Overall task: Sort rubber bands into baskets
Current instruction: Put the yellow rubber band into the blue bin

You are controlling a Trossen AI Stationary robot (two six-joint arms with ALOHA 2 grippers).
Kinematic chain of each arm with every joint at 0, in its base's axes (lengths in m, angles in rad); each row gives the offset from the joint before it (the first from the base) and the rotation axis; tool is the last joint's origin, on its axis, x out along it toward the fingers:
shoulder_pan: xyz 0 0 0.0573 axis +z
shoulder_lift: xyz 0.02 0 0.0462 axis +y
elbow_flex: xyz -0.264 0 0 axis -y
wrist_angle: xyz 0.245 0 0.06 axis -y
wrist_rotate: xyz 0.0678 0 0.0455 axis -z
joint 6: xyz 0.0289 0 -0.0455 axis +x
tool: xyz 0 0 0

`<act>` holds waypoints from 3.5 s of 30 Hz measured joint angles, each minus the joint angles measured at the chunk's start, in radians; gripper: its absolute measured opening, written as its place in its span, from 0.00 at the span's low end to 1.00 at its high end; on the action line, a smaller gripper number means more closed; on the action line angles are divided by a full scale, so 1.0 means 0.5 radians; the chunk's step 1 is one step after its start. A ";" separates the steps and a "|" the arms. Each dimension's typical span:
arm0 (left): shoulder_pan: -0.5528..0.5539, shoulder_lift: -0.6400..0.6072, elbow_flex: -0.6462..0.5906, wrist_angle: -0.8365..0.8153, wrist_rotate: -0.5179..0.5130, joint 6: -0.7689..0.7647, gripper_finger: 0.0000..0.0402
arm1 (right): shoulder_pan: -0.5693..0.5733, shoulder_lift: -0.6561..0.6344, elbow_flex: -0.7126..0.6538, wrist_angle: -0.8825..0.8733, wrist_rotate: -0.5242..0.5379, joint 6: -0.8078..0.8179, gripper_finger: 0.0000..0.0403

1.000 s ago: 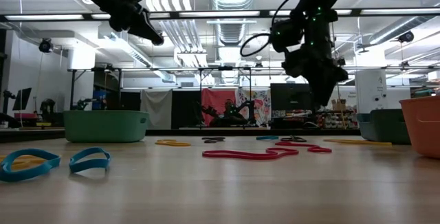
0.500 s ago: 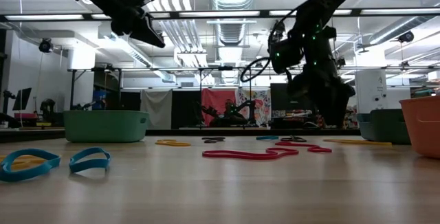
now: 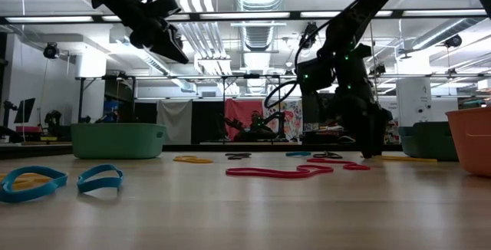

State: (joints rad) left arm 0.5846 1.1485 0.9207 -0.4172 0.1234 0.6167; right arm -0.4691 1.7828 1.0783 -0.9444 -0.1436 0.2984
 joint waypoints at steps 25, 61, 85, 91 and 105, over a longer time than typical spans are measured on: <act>0.000 0.009 -0.001 0.167 0.000 -0.067 0.09 | 0.027 -0.210 -0.008 0.144 0.129 -0.218 0.02; -0.002 0.008 -0.002 0.157 0.000 -0.175 0.09 | 0.471 -0.980 0.368 -0.916 1.065 0.586 0.02; -0.002 0.007 -0.002 0.136 0.000 -0.175 0.09 | 0.519 -0.668 0.254 -1.251 0.611 1.055 0.02; -0.001 0.007 -0.002 0.121 0.000 -0.184 0.09 | 0.517 -0.668 0.088 -1.255 0.579 1.164 0.02; -0.001 0.007 -0.002 0.116 0.000 -0.235 0.09 | 0.509 -0.668 -0.125 -1.228 0.745 1.344 0.02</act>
State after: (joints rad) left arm 0.5842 1.1522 0.9195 -0.3591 0.1234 0.4993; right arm -0.2146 1.4487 1.0157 -1.5582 0.2288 0.9703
